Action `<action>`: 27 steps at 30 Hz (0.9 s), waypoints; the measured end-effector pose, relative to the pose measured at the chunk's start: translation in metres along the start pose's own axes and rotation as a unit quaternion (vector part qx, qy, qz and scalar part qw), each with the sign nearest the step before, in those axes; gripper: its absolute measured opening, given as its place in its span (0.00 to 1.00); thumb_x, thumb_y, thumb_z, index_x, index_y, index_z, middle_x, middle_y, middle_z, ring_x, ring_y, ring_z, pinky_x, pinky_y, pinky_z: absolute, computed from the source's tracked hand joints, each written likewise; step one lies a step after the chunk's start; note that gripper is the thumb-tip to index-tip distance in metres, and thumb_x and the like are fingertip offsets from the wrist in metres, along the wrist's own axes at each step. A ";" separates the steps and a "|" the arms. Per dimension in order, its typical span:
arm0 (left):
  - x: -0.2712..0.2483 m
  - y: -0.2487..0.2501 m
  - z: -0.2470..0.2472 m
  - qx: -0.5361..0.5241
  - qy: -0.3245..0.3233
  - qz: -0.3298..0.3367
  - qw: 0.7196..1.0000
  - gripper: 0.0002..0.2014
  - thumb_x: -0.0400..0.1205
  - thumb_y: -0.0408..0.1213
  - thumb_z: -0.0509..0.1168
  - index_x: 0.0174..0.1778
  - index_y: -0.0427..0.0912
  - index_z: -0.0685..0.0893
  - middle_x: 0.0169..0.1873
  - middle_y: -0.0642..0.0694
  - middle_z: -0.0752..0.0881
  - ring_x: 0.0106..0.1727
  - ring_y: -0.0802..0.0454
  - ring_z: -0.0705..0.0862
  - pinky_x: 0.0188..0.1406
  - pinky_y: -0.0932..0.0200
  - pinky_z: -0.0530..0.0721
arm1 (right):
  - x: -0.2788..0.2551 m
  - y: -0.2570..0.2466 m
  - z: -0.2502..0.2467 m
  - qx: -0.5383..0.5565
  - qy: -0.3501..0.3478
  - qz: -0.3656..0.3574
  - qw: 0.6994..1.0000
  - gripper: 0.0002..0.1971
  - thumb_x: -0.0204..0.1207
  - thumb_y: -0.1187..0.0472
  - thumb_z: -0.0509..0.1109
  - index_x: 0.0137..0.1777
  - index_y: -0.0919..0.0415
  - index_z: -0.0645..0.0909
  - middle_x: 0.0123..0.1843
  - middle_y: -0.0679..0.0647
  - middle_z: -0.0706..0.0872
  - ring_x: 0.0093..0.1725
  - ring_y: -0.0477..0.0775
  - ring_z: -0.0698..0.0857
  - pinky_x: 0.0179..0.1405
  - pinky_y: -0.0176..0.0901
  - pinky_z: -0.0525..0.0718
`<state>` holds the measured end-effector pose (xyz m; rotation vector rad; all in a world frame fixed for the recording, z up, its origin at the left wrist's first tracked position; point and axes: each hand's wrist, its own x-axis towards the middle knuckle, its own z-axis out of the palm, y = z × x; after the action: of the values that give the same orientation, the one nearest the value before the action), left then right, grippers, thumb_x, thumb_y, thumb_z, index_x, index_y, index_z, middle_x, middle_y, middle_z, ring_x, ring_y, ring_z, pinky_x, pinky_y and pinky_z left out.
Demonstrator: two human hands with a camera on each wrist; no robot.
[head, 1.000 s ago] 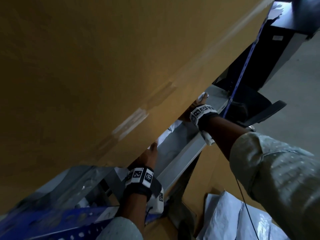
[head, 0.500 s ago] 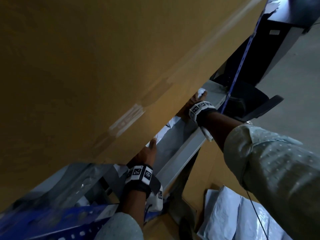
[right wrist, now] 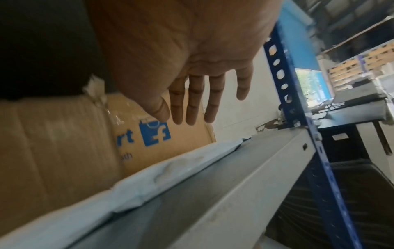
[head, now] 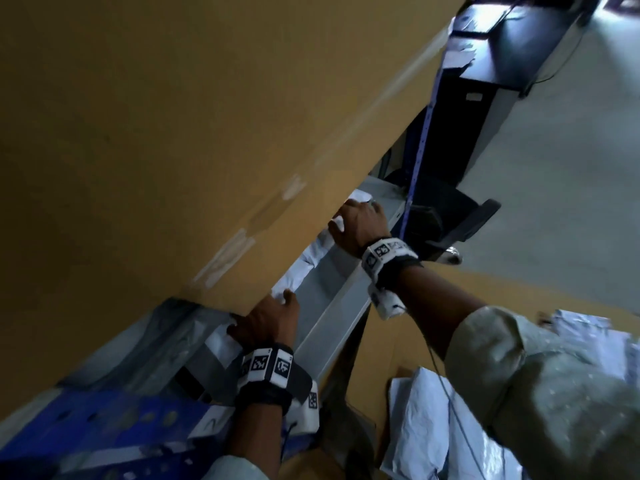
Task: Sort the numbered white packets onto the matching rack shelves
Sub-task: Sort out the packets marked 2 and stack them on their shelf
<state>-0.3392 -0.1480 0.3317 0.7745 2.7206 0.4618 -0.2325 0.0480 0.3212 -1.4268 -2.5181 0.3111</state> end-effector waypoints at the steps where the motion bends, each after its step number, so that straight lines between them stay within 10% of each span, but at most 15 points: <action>1: -0.004 0.002 -0.002 -0.012 0.008 0.014 1.000 0.21 0.80 0.54 0.67 0.64 0.45 0.85 0.68 0.36 0.81 0.72 0.30 0.73 0.68 0.32 0.73 | -0.013 0.000 -0.007 0.032 0.019 0.010 0.999 0.14 0.83 0.46 0.64 0.60 0.50 0.85 0.59 0.54 0.88 0.57 0.65 0.87 0.64 0.58 0.75; 12: -0.069 0.010 0.010 -0.044 0.022 0.160 0.986 0.08 0.75 0.52 0.67 0.42 0.53 0.86 0.45 0.46 0.86 0.48 0.39 0.83 0.48 0.43 0.84 | -0.200 0.040 -0.049 0.218 0.152 0.170 0.949 0.09 0.83 0.47 0.68 0.52 0.47 0.88 0.48 0.42 0.91 0.45 0.43 0.88 0.42 0.44 0.86; 27: -0.232 0.017 0.057 -0.090 -0.148 0.269 0.947 0.11 0.78 0.53 0.69 0.43 0.49 0.87 0.44 0.43 0.90 0.47 0.38 0.87 0.40 0.56 0.76 | -0.476 0.112 -0.065 0.236 0.210 0.379 0.870 0.03 0.82 0.50 0.73 0.46 0.42 0.85 0.39 0.36 0.89 0.39 0.34 0.87 0.38 0.44 0.87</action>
<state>-0.1221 -0.2478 0.3261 1.4104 2.1335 0.6347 0.1157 -0.3009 0.3056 -1.9244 -1.3273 0.6112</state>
